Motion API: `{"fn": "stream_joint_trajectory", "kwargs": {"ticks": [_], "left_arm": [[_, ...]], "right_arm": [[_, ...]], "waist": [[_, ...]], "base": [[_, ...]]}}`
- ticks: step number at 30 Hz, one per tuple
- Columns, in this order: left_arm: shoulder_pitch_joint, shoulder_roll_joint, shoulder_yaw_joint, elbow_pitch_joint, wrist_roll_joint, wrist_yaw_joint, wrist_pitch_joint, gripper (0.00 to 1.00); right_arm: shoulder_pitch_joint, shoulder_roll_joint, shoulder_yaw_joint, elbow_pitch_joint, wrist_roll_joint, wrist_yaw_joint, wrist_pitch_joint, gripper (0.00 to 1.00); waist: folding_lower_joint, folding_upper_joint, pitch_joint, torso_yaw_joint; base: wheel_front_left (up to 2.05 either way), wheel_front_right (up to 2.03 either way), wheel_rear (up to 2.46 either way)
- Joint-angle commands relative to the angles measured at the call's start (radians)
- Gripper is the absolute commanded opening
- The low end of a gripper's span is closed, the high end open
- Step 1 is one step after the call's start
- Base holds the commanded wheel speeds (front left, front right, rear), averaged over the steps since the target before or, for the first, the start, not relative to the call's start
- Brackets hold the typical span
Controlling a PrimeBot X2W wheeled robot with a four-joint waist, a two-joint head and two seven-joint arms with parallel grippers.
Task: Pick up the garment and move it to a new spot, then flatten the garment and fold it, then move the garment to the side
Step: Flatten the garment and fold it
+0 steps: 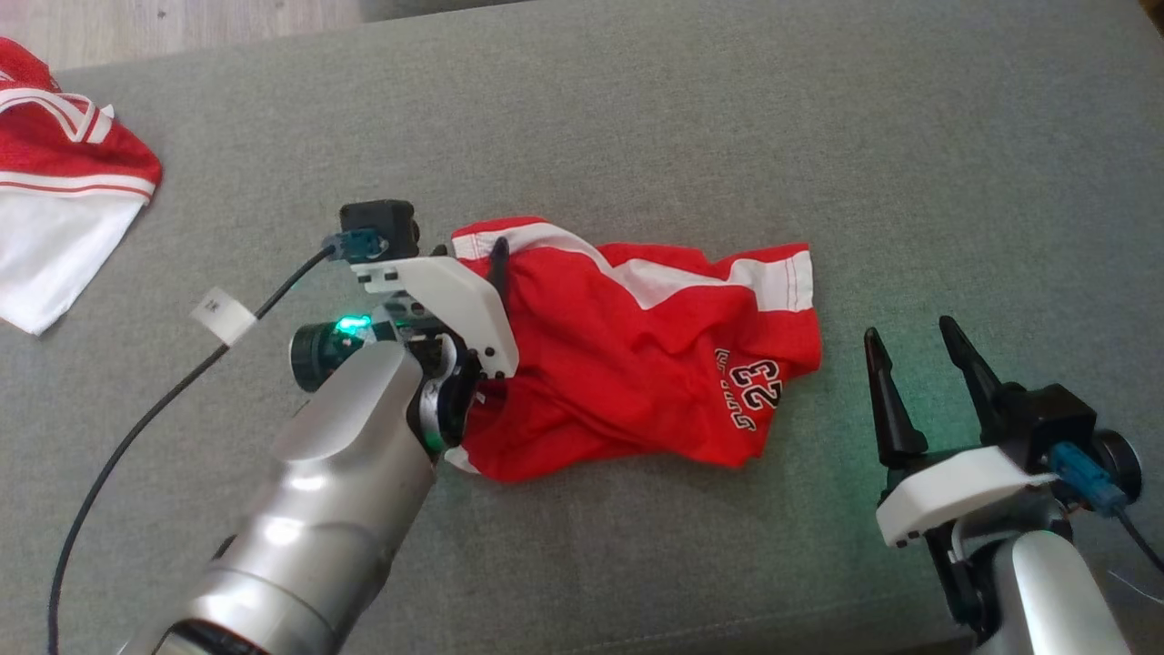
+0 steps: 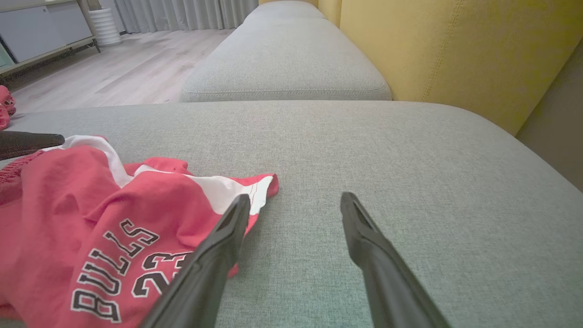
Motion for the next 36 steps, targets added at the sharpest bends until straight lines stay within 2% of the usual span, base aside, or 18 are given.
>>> {"fn": "stream_joint_trajectory", "kwargs": {"ticks": [1,8,15,16,17,18,20,21,22,23,27,32,36], "left_arm": [[-0.051,0.013,0.015,-0.018,-0.013,-0.008,-0.004,1.0],[-0.07,0.013,-0.017,-0.02,-0.101,-0.023,0.009,1.0],[-0.09,0.013,-0.012,-0.027,-0.204,-0.023,-0.028,1.0],[-0.088,0.013,-0.017,-0.025,-0.215,-0.024,-0.028,0.89],[-0.086,0.013,-0.02,-0.022,-0.227,-0.025,-0.03,0.85],[-0.084,0.013,-0.02,-0.017,-0.238,-0.023,-0.036,0.58],[-0.082,0.013,-0.024,-0.003,-0.251,-0.017,-0.056,0.32],[-0.081,0.013,-0.027,0.005,-0.256,-0.016,-0.066,0.24],[-0.08,0.013,-0.032,0.01,-0.263,-0.017,-0.073,0.05],[-0.079,0.013,-0.037,0.014,-0.27,-0.019,-0.08,0.0],[-0.074,0.013,-0.069,0.021,-0.288,-0.027,-0.123,0.0],[-0.04,0.013,-0.124,-0.003,-0.283,-0.034,-0.235,0.0],[0.013,0.013,-0.191,-0.054,-0.295,-0.022,-0.298,0.0]], "right_arm": [[-0.042,-0.006,0.019,-0.028,-0.006,0.007,-0.013,1.0],[-0.057,-0.006,0.027,-0.019,-0.004,0.007,-0.018,1.0],[-0.063,-0.006,0.021,-0.014,-0.004,0.007,-0.028,1.0],[-0.063,-0.006,0.019,-0.013,-0.004,0.007,-0.029,1.0],[-0.063,-0.006,0.018,-0.013,-0.005,0.007,-0.031,1.0],[-0.063,-0.006,0.016,-0.012,-0.005,0.007,-0.032,1.0],[-0.064,-0.006,0.014,-0.009,-0.007,0.007,-0.035,1.0],[-0.065,-0.006,0.014,-0.007,-0.008,0.007,-0.036,1.0],[-0.066,-0.006,0.013,-0.006,-0.009,0.007,-0.036,1.0],[-0.067,-0.006,0.012,-0.005,-0.01,0.007,-0.037,1.0],[-0.067,-0.006,0.002,-0.005,-0.013,0.007,-0.037,1.0],[-0.077,-0.006,-0.043,-0.001,0.003,0.007,-0.027,1.0],[-0.11,-0.006,-0.062,0.019,-0.004,0.007,0.005,1.0]], "waist": [[0.0,0.0,0.001,0.0],[0.0,0.0,0.008,-0.014],[0.0,0.0,0.012,-0.028],[0.0,0.0,0.012,-0.029],[0.0,0.0,0.012,-0.029],[0.0,0.0,0.011,-0.03],[0.0,0.0,0.009,-0.032],[0.0,0.0,0.009,-0.033],[0.0,0.0,0.008,-0.033],[0.0,0.0,0.006,-0.033],[0.0,0.0,-0.002,-0.025],[0.0,0.0,-0.013,0.003],[0.0,0.0,-0.01,0.029]], "base": [[0.0,0.0,0.0],[0.0,0.0,0.0],[0.0,0.0,0.0],[0.0,0.0,0.0],[0.0,0.0,0.0],[0.0,0.0,0.0],[0.0,0.0,0.0],[0.0,0.0,0.0],[0.0,0.0,0.0],[0.0,0.0,0.0],[0.0,0.0,0.0],[0.0,0.0,0.0],[0.0,0.0,0.0]]}}
